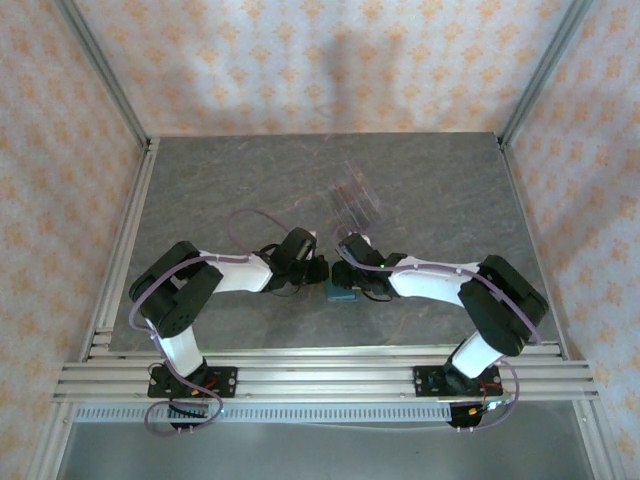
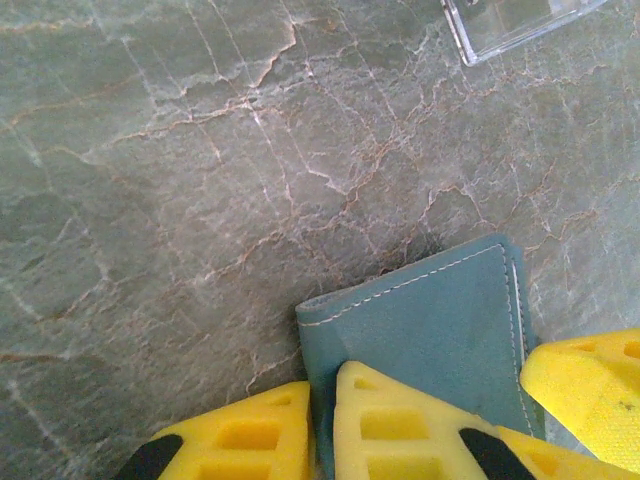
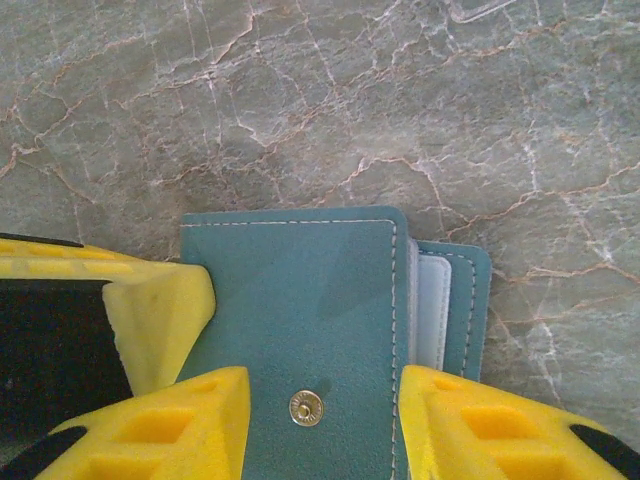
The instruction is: Put the credit cards into the card holder
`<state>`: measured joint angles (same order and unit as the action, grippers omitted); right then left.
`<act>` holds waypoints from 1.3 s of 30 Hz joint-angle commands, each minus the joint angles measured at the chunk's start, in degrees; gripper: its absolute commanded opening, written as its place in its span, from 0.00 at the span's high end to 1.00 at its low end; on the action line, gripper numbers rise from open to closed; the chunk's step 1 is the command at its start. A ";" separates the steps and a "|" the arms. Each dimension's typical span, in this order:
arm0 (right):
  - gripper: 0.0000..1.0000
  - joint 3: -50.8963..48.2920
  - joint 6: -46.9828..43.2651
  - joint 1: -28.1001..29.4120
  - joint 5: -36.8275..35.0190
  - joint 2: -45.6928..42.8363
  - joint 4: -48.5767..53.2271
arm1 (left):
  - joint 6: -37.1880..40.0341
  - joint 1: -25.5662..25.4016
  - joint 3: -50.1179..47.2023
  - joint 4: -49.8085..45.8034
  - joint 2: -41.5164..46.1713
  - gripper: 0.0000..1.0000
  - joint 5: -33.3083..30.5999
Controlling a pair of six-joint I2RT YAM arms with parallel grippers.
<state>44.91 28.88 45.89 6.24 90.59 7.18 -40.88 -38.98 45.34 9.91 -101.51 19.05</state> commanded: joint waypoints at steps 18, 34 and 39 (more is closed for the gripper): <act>0.56 -2.03 0.54 -0.78 -2.26 -2.65 -0.14 | -0.56 -1.35 -3.16 -5.72 -7.51 0.89 -2.00; 0.58 -1.77 -0.57 -0.36 -0.38 -1.36 -2.79 | -0.95 -1.63 -2.44 -5.46 -9.71 0.89 -1.91; 0.58 -1.25 -0.97 -0.10 -0.64 -0.72 -2.35 | -1.02 -1.77 -2.28 -5.34 -9.98 0.89 -1.77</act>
<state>43.33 28.69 45.39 5.85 88.88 5.04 -41.30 -38.98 45.32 10.79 -102.43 19.07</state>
